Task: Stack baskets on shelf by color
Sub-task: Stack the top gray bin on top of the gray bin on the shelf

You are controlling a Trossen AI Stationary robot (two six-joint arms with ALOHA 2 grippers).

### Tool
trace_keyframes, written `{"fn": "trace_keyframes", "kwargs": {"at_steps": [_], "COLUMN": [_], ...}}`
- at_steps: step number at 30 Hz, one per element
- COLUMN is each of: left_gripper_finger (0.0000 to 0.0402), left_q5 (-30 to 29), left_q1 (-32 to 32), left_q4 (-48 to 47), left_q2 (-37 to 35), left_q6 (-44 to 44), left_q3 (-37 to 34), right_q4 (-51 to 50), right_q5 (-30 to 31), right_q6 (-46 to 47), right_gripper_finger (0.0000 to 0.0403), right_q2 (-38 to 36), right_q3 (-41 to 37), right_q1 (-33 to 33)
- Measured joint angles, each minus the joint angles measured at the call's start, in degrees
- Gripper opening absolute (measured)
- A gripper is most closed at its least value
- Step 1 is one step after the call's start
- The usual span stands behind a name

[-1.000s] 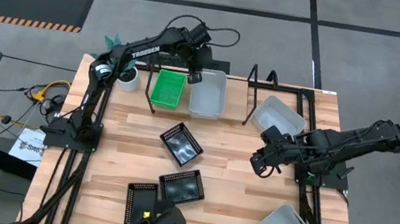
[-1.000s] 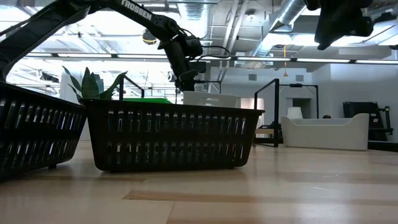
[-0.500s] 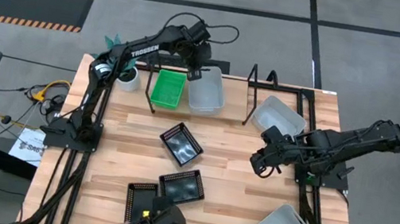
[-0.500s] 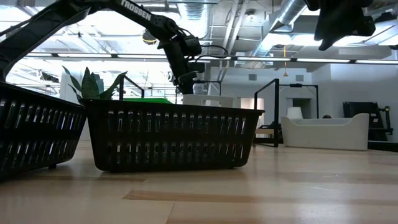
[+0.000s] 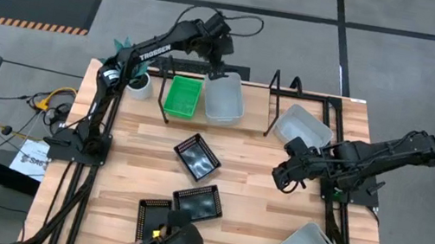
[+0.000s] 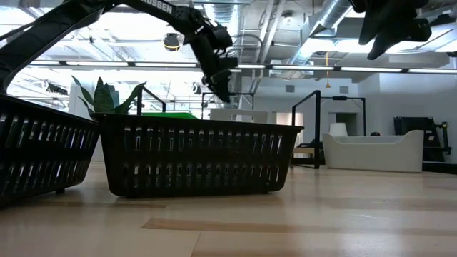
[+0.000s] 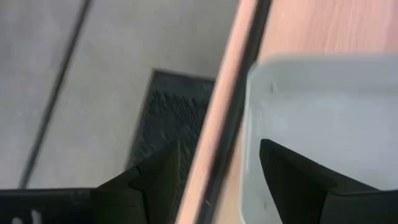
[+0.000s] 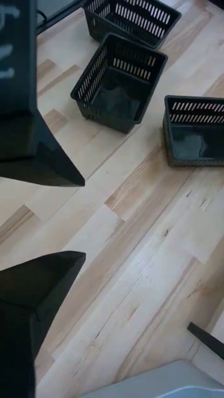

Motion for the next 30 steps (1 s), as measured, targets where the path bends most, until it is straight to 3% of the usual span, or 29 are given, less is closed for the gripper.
{"fn": "trace_keyframes", "kwargs": {"at_steps": [10, 16, 21, 30], "left_gripper_finger": [0.0213, 0.0213, 0.0213, 0.0213], "left_q5": [2.12, 9.27, 10.54, 11.06], "left_q1": [-0.20, -2.01, -4.70, -11.42], "left_q4": [-5.07, -4.57, -4.69, -6.84], "left_q2": [-0.08, -2.36, -2.95, -4.26], "left_q6": [-3.60, -7.83, -9.01, -9.01], "left_q3": [12.24, 12.15, 12.23, 12.21], "right_q4": [-4.95, -11.96, -17.00, -19.96], "right_q5": [0.36, 0.39, 0.40, 0.72], "right_q6": [0.53, 1.52, 0.19, -13.29], "right_gripper_finger": [0.0194, 0.0198, 0.0198, 0.0194], "right_q2": [0.00, 0.61, 2.14, 8.78], "right_q3": [0.00, 0.00, 0.03, -0.30], "right_q1": [-1.43, -3.88, -6.32, -14.61]}}
